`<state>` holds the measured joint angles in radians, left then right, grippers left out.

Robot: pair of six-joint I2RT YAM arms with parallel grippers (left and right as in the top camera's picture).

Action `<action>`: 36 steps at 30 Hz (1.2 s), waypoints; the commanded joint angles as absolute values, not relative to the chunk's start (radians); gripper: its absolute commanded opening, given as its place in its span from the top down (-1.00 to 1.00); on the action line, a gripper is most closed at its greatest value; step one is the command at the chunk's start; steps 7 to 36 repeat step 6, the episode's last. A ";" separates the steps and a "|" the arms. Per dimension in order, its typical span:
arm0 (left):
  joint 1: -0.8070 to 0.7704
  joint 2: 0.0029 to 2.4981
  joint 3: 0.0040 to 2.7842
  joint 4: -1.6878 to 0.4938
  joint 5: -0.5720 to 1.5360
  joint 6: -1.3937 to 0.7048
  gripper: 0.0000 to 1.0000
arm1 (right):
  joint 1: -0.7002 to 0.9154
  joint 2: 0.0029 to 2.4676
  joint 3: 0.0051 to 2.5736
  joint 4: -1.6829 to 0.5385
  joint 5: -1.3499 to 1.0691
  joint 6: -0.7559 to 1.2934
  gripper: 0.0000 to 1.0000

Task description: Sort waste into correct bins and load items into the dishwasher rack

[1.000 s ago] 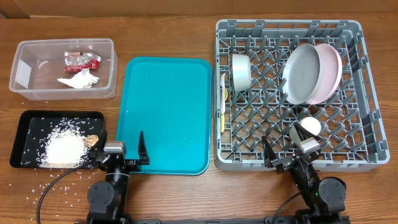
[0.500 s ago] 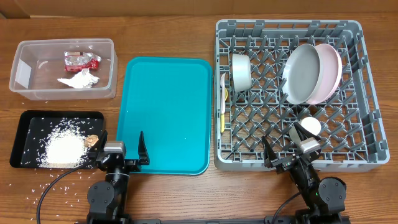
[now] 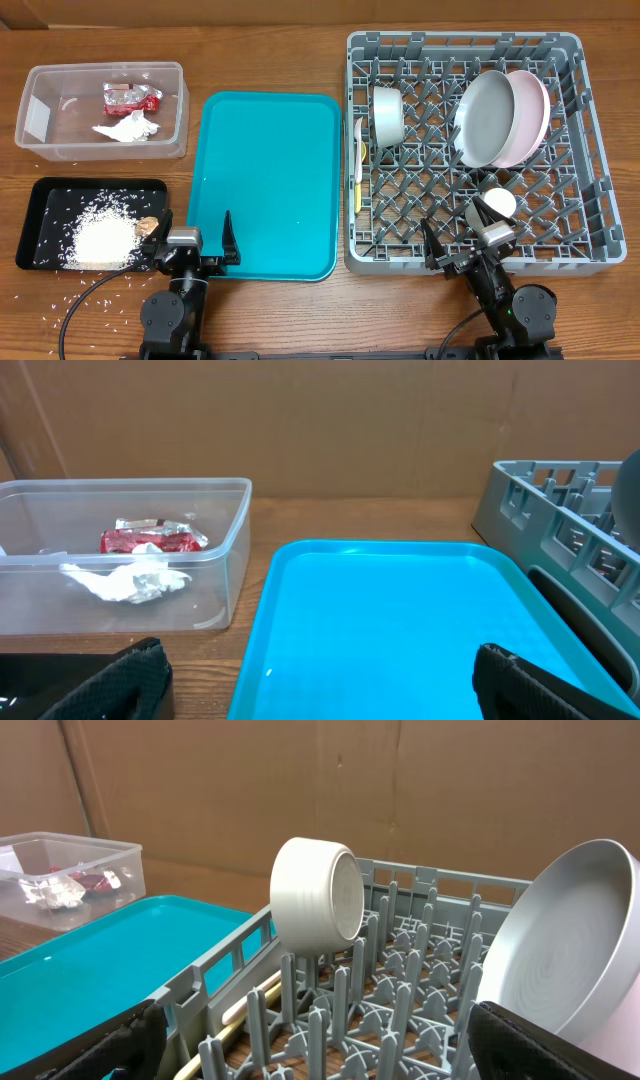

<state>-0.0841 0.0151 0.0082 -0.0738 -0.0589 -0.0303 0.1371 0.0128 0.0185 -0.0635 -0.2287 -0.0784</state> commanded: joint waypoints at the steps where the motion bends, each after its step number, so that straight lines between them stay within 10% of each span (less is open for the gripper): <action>1: -0.079 0.004 0.005 -0.071 -0.051 -0.048 -1.00 | 0.133 0.003 0.008 -0.057 -0.222 -0.079 -1.00; 36: -0.078 0.004 0.005 -0.071 -0.051 -0.048 -1.00 | 0.133 0.003 0.008 -0.057 -0.222 -0.079 -1.00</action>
